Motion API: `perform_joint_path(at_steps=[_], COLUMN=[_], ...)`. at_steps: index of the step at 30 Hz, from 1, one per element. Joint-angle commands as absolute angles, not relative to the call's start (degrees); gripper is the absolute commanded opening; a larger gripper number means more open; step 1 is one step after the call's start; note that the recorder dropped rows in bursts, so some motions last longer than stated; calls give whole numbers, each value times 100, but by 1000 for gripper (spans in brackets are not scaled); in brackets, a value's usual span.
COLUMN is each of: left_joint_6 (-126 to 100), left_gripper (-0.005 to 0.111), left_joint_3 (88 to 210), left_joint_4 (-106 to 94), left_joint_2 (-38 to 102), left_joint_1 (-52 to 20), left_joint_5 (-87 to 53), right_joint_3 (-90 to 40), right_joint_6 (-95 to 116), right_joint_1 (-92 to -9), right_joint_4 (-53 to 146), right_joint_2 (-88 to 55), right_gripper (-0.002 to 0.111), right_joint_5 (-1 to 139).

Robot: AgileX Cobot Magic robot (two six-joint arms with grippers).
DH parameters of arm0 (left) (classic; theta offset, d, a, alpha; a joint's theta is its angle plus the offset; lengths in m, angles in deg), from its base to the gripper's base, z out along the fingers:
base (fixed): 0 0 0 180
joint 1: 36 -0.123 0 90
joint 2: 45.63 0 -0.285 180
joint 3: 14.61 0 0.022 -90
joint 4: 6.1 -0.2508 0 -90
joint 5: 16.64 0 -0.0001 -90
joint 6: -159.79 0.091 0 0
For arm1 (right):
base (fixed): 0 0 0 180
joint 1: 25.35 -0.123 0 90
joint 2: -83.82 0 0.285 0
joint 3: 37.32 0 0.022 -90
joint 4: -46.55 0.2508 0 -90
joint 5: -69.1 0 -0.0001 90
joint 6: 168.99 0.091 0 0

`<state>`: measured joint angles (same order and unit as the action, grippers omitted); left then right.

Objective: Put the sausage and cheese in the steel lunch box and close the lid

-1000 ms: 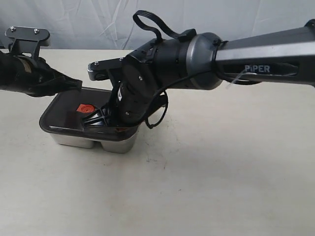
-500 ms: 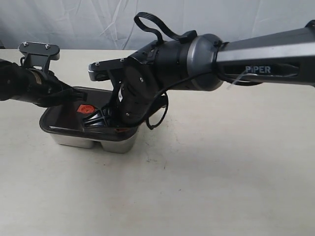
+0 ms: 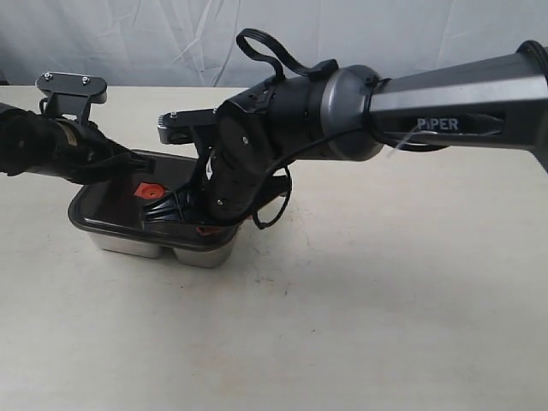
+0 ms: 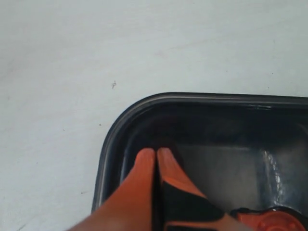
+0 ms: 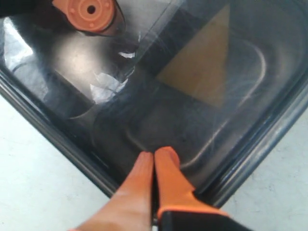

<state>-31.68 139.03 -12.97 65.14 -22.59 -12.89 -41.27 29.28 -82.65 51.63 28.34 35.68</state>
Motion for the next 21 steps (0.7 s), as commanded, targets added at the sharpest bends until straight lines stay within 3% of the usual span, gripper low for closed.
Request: perform_joint_path(at_steps=[1, 10, 21], left_joint_6=[-3162, -3173, -3161], left_gripper=[0, 0, 0], left_joint_3=[13833, 13833, 13343], left_joint_4=[-1213, -981, -1220], left_joint_2=[6714, 6100, 2778], left_joint_1=[-2274, -2274, -2274], left_joint_5=[-943, -870, -496], right_joint_3=[-4036, -4036, -3983], right_joint_6=[2886, 2915, 3264], right_joint_1=[-8263, -8251, -8251], right_joint_4=[5218, 4655, 3423], right_joint_2=[3084, 2641, 808], right_gripper=[-1, -1, -1], right_joint_5=[3512, 3528, 2821])
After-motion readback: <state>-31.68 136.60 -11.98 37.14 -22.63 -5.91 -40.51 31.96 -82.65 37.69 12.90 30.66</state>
